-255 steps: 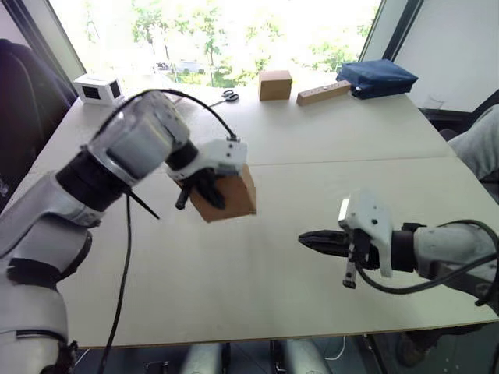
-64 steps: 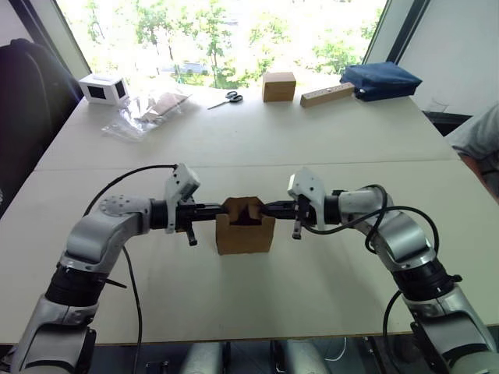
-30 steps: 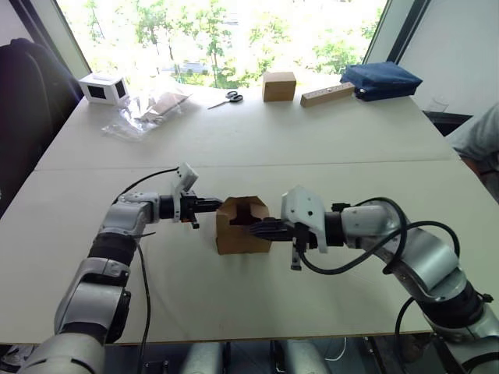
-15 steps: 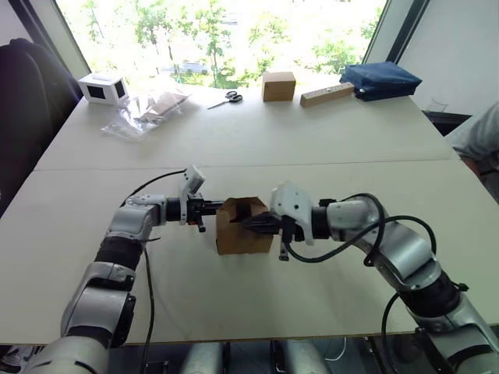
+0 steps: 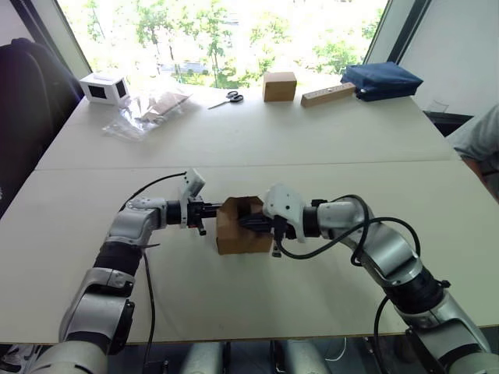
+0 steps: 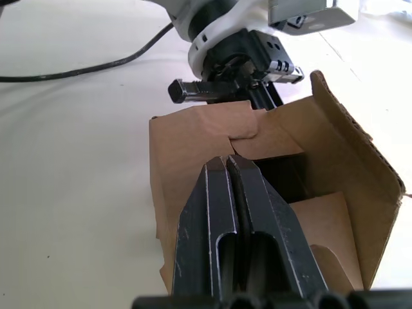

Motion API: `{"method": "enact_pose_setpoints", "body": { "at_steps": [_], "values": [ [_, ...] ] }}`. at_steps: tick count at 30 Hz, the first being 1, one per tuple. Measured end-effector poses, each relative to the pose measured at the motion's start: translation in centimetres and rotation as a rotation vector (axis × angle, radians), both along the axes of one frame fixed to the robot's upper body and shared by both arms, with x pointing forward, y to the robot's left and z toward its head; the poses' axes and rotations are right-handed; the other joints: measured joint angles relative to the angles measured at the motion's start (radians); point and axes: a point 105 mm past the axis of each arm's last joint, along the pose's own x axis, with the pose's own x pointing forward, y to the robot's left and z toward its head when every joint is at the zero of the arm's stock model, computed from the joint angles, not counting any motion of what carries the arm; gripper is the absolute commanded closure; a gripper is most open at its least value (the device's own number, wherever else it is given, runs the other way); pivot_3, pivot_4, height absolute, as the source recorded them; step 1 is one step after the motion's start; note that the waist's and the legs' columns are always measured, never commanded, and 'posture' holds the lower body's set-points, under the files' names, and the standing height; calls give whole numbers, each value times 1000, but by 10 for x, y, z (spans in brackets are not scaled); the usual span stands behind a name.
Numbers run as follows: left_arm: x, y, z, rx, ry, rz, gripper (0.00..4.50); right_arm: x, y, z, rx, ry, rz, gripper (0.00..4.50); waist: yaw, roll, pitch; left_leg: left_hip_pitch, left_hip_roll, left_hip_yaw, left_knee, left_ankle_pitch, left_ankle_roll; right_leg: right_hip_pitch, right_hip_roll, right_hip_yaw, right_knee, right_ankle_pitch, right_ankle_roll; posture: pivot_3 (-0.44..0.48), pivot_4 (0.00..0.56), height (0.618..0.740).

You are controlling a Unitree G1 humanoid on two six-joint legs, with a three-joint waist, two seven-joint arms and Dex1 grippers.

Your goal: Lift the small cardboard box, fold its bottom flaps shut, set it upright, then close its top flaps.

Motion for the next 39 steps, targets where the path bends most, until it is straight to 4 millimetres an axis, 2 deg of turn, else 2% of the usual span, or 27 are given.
{"method": "enact_pose_setpoints", "body": {
  "at_steps": [2, 4, 7, 9, 15, 19, 26, 34, 37, 39],
  "values": [
    [2, 8, 0, 33, -14, 28, 4426, 0, 0, -1, -1, -2, -1, 4500, -1, 0, 0, 0, 0, 0, 0, 0, 0, 0, 0, 0, 0, 0, 0, 0, 150, 740],
    [8, 25, 6, 47, -35, 101, 4426, 1, 2, -1, 9, 1, 3, 4500, -8, 0, 0, 0, 0, 0, 0, 0, 0, -1, 0, 0, 1, 0, 0, 0, 150, 740],
    [3, 55, 34, 44, -86, 171, 4426, 1, 3, -1, 15, 3, 7, 4500, -23, 0, 0, 0, 1, 0, -1, 1, -1, -2, 0, 0, 2, 0, 0, 0, 150, 740],
    [-15, 58, 54, 55, -127, 139, 4426, 3, 2, -3, 17, 8, 2, 4500, -23, 0, 0, 0, 0, 0, -2, 2, -3, -2, -1, 0, 1, 0, 0, 0, 150, 740],
    [-62, 42, 58, 33, -59, 56, 4426, 3, 4, -4, 27, 13, 11, 4500, -13, 0, 0, 0, 0, -1, -1, -1, 1, -1, -1, 0, 1, 0, 0, 0, 150, 740],
    [-81, 24, 62, 16, -54, -2, 4426, 5, 4, -5, 31, 13, 14, 4500, -17, 0, 0, 0, 0, -1, -1, -1, 1, -1, -1, 0, 1, 0, 0, 0, 150, 740],
    [-85, 10, 46, 16, -8, -12, 4426, 5, 5, -6, 36, 17, 19, 4500, -17, 0, 0, 0, 0, -1, -1, 0, 1, -1, -1, 0, 1, 0, 0, 0, 150, 740],
    [-83, 6, 39, 27, -15, -32, 4426, 4, 6, -3, 41, 22, 8, 4500, -16, 0, 0, 0, 0, -1, -1, 0, 0, -1, -1, 0, 1, 0, 0, 0, 150, 740],
    [-80, 7, 35, 30, -16, -31, 4426, 0, 5, 7, 76, 36, 10, 4500, -15, 0, 0, 0, 0, -1, -1, 0, 0, -1, -1, 0, 1, 0, 0, 0, 150, 740],
    [-78, 7, 35, 29, -23, -37, 4426, -5, 2, 23, 116, 34, 26, 4500, -14, 0, 0, 0, 0, -1, -1, 0, 1, 0, -1, 0, 0, 0, 0, 0, 150, 740]
  ]
}}
